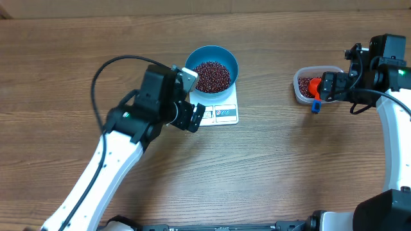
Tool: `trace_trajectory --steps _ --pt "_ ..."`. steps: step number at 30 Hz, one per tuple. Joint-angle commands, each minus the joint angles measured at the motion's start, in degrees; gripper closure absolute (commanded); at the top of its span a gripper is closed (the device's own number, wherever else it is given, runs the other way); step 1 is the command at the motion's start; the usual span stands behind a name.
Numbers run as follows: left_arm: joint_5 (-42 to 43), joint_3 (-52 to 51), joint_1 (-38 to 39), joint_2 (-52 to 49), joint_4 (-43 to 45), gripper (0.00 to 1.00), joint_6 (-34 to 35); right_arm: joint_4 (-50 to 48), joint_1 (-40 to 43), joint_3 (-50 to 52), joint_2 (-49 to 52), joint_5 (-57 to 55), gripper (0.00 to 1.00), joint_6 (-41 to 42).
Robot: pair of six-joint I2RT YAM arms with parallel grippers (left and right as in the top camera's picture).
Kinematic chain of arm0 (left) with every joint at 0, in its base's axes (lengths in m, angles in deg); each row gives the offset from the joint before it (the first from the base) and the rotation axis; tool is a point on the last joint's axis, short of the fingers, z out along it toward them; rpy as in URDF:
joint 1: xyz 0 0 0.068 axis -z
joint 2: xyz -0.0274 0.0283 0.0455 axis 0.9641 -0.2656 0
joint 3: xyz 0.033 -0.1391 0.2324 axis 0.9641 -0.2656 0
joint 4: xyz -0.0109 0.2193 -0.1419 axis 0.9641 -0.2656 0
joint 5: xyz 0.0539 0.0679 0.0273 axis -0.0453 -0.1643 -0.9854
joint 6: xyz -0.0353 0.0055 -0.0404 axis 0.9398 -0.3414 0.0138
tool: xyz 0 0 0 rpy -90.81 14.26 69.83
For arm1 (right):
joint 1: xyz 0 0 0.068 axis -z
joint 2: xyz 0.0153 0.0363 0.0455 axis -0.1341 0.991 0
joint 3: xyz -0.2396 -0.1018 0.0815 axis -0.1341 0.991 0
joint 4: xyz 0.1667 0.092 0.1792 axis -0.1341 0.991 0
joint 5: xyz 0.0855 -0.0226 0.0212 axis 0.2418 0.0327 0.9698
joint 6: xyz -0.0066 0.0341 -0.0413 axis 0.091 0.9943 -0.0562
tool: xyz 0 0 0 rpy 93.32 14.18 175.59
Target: Scoop item into bowl and weigh 150g on scale
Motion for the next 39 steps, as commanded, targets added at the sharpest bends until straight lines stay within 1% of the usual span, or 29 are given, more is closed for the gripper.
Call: trace_trajectory --steps 1,7,9,12,15,20,27,33,39 --pt "0.9 0.0 -0.2 -3.8 -0.2 0.0 0.5 -0.1 0.1 -1.8 -1.4 0.1 0.0 -0.5" --pt "1.0 0.0 -0.2 -9.2 0.7 0.0 2.7 -0.1 0.1 -1.8 -1.4 0.1 0.0 -0.5" --pt "1.0 0.0 -0.2 -10.0 2.4 0.01 5.2 -0.1 0.1 -1.8 -1.4 0.1 0.0 -0.5" --pt "0.9 0.0 -0.2 -10.3 4.2 0.0 11.5 -0.1 0.1 -1.8 -1.4 0.1 0.0 -0.5" --pt "0.5 0.0 0.0 -10.3 4.1 0.0 14.6 -0.1 0.1 -1.8 -1.4 0.1 0.0 -0.5" --pt "-0.6 0.0 2.1 -10.3 3.6 0.0 11.4 -0.1 0.1 -1.8 -1.4 0.1 0.0 -0.5" --pt "-9.5 0.0 8.5 -10.3 3.5 0.0 12.0 -0.1 0.1 -1.8 -1.4 0.1 0.0 -0.5" --pt "-14.2 -0.5 9.4 -10.3 2.8 0.01 22.3 -0.1 0.1 -1.8 -1.4 0.1 0.0 -0.5" --pt "-14.9 -4.6 9.6 -10.3 3.9 0.0 27.3 -0.1 0.1 -1.8 -1.4 0.1 0.0 -0.5"
